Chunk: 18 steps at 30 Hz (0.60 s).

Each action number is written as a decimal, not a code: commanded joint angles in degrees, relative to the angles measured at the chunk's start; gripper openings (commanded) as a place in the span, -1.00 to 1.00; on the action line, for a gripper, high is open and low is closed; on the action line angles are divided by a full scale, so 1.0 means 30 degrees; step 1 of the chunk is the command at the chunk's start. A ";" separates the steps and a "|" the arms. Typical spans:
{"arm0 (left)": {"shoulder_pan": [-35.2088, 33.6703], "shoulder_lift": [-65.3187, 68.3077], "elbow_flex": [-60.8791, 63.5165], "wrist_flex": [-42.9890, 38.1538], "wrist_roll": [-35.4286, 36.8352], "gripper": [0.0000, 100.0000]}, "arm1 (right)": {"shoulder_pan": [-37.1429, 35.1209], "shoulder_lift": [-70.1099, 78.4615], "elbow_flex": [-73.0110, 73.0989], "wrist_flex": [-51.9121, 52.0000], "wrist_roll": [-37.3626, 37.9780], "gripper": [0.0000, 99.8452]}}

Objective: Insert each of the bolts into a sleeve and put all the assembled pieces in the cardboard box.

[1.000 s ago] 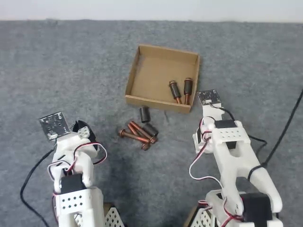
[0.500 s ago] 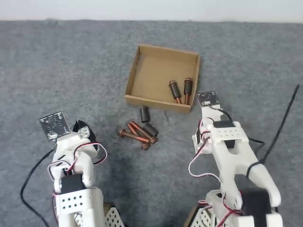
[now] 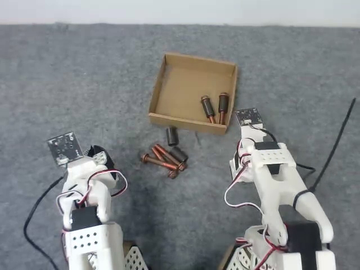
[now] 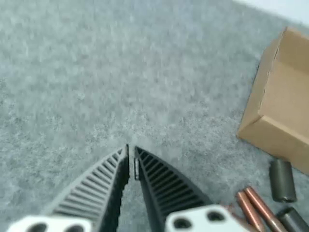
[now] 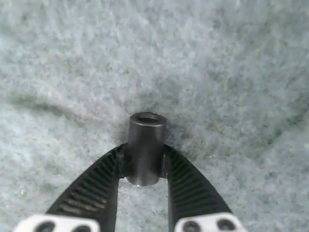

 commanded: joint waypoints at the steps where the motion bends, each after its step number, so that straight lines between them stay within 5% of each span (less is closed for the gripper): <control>1: 0.0469 -0.0088 -0.4557 0.4161 -0.0117 -0.98 | 0.0103 0.0103 -0.0674 0.0044 0.0029 -0.99; 7: 0.4044 0.2081 -0.8689 0.8176 -0.0322 -0.98 | 0.0103 0.0132 -0.0645 0.0044 0.0029 -0.99; 18: 0.4337 1.4242 -1.3934 0.8264 0.0117 -0.98 | 0.0103 0.0132 -0.0645 0.0015 0.0029 -0.99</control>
